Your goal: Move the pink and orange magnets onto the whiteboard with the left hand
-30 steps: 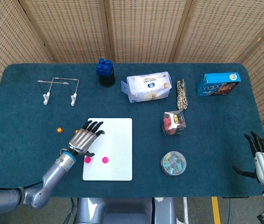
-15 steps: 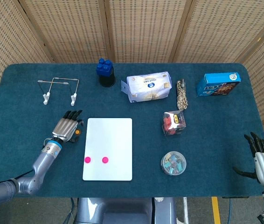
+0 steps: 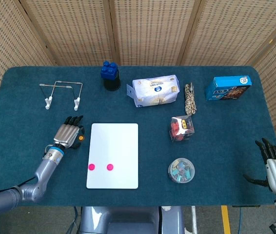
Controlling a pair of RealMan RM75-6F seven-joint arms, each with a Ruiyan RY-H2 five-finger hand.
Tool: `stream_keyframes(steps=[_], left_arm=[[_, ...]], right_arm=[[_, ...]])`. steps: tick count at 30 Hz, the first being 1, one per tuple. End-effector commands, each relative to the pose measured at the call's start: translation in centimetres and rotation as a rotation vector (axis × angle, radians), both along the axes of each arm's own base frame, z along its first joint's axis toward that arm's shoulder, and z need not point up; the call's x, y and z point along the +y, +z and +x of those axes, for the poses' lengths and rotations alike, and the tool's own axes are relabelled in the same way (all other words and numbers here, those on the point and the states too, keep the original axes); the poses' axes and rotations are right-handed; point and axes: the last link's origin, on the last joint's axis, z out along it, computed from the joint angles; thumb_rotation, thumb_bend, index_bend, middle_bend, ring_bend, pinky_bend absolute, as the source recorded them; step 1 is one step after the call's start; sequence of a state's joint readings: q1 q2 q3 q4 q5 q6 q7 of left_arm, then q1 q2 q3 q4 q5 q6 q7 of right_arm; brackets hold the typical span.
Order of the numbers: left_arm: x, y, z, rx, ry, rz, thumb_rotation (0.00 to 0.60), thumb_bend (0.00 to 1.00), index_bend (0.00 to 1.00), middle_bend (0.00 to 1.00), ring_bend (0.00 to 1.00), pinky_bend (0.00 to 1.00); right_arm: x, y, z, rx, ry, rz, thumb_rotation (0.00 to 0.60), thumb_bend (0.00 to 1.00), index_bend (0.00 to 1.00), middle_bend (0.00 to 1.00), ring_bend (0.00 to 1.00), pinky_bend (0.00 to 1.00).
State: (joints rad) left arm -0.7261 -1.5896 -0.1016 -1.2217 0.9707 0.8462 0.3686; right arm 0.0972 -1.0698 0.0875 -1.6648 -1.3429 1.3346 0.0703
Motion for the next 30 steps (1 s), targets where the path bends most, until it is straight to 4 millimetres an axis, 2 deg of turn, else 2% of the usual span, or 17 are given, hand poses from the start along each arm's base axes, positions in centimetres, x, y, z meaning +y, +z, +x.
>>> stream_keyframes(steps=[1, 10, 16, 22, 30], left_arm=[[0.1, -0.2, -0.1, -0.003, 0.008, 0.001, 0.600, 0.32, 0.39, 0.00, 0.00, 0.00], [0.3, -0.8, -0.1, 0.003, 0.018, -0.012, 0.600, 0.32, 0.40, 0.00, 0.00, 0.00], [0.4, -0.8, -0.3, 0.013, 0.024, -0.001, 0.600, 0.33, 0.53, 0.00, 0.00, 0.00], [0.4, -0.2, -0.3, 0.004, 0.028, 0.008, 0.600, 0.34, 0.56, 0.00, 0.00, 0.00], [-0.2, 0.2, 2.3, -0.083, -0.009, -0.028, 0.600, 0.33, 0.56, 0.00, 0.00, 0.00]], right_arm=[[0.0, 0.0, 0.0, 0.000, -0.001, 0.001, 0.600, 0.16, 0.00, 0.00, 0.00, 0.00], [0.0, 0.0, 0.0, -0.005, -0.007, 0.003, 0.600, 0.17, 0.00, 0.00, 0.00, 0.00], [0.0, 0.0, -0.1, -0.011, -0.009, 0.002, 0.600, 0.16, 0.00, 0.00, 0.00, 0.00], [0.0, 0.1, -0.1, -0.014, -0.008, 0.002, 0.600, 0.17, 0.00, 0.00, 0.00, 0.00], [0.0, 0.1, -0.1, -0.019, -0.008, 0.002, 0.600, 0.17, 0.00, 0.00, 0.00, 0.00]])
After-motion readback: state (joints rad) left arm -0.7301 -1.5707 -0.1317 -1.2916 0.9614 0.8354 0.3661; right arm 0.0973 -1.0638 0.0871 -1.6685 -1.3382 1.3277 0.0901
